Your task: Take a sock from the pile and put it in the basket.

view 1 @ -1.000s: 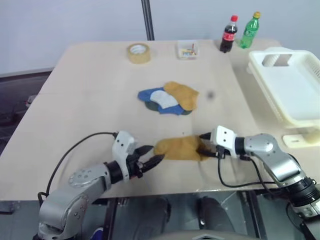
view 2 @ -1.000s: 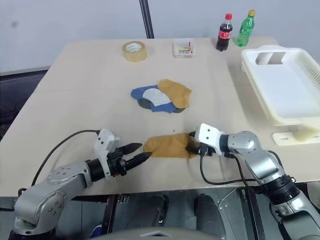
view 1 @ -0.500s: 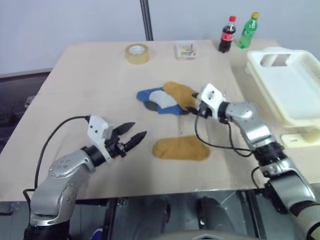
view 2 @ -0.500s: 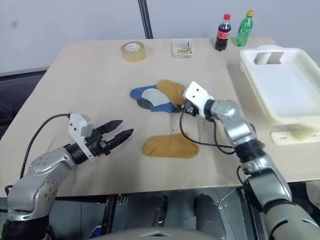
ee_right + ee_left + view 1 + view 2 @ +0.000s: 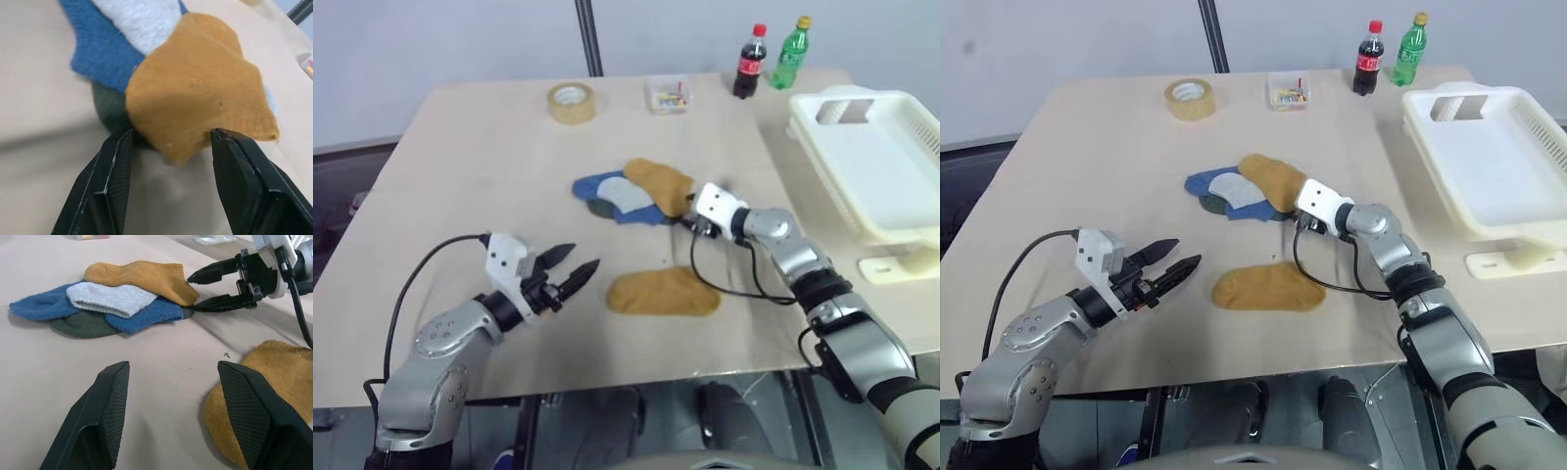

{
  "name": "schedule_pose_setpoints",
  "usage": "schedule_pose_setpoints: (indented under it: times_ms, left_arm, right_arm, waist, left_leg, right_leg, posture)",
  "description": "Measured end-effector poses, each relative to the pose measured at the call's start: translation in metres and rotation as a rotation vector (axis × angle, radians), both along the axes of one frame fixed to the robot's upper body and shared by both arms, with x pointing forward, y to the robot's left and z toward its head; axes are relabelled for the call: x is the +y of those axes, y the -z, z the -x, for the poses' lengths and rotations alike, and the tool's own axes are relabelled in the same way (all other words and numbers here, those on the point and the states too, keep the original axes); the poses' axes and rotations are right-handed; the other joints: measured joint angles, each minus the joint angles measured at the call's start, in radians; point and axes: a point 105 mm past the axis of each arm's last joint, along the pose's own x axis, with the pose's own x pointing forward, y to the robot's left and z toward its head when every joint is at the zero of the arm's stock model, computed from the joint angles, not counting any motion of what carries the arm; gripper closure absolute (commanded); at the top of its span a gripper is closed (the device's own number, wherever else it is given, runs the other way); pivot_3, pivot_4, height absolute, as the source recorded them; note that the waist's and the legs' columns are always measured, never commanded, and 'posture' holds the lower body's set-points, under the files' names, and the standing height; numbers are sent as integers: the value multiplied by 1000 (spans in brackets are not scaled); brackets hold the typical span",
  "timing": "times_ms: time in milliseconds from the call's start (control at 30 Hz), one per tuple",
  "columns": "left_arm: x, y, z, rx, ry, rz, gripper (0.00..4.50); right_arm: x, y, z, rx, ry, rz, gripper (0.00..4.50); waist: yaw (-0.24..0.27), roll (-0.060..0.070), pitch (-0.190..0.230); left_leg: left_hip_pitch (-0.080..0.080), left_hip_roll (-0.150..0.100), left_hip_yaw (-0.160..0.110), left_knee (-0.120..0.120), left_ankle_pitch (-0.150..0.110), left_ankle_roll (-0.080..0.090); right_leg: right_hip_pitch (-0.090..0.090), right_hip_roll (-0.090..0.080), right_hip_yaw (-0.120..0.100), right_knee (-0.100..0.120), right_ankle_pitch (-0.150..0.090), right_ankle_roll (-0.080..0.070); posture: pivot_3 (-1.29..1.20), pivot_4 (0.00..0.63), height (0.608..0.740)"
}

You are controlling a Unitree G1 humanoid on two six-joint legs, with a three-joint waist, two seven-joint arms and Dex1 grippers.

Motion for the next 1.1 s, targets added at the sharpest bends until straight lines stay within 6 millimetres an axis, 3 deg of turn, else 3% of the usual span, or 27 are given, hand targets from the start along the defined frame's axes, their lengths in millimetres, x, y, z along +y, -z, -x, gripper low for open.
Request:
schedule_pose_setpoints:
  times_ms: [167,200,267,400,633,833,1100]
  left_arm:
    - [-1,0,-1,1,-4,0,1447]
    - [-2,0,-1,2,-1,0,1346]
    - [-4,1,-2,6,4,0,1320]
    - [-7,-3,-1,-7,11,-6,1320]
    - [-8,-4,1,-8,13,-10,1320]
    - [-8,-3,1,3,15,-4,1320]
    - [-11,-8,-2,-10,27,-5,1320]
  right_arm:
    - [-2,0,0,-11,0,13,1900]
    - [-2,0,-1,-12,5,11,2106]
    - [0,2,-2,-6,13,4,2644]
    - [3,3,-3,-18,14,1,4479]
    - [5,0,-2,-23,-3,-1,4479]
    - [5,-18,14,-38,-107,13,4479]
    - [3,-11,19,53,-103,-5,4479]
  waist:
    - [0,0,0]
    - [0,0,0]
    - [-1,0,0]
    - [0,0,0]
    - [-1,0,0]
    - [1,0,0]
    - [1,0,0]
  left_leg:
    - [0,0,0,0,0,0]
    - [0,0,0,0,0,0]
    - [0,0,0,0,0,0]
    - [0,0,0,0,0,0]
    - [0,0,0,0,0,0]
    - [0,0,0,0,0,0]
    - [0,0,0,0,0,1]
  right_leg:
    - [0,0,0,0,0,0]
    - [0,0,0,0,0,0]
    - [0,0,0,0,0,0]
    - [0,0,1,0,0,0]
    - [0,0,0,0,0,0]
    - [0,0,0,0,0,0]
    - [0,0,0,0,0,0]
  posture:
    - [0,150,740]
    - [0,150,740]
    - [0,150,740]
    - [0,150,740]
    - [0,150,740]
    - [0,150,740]
    - [0,150,740]
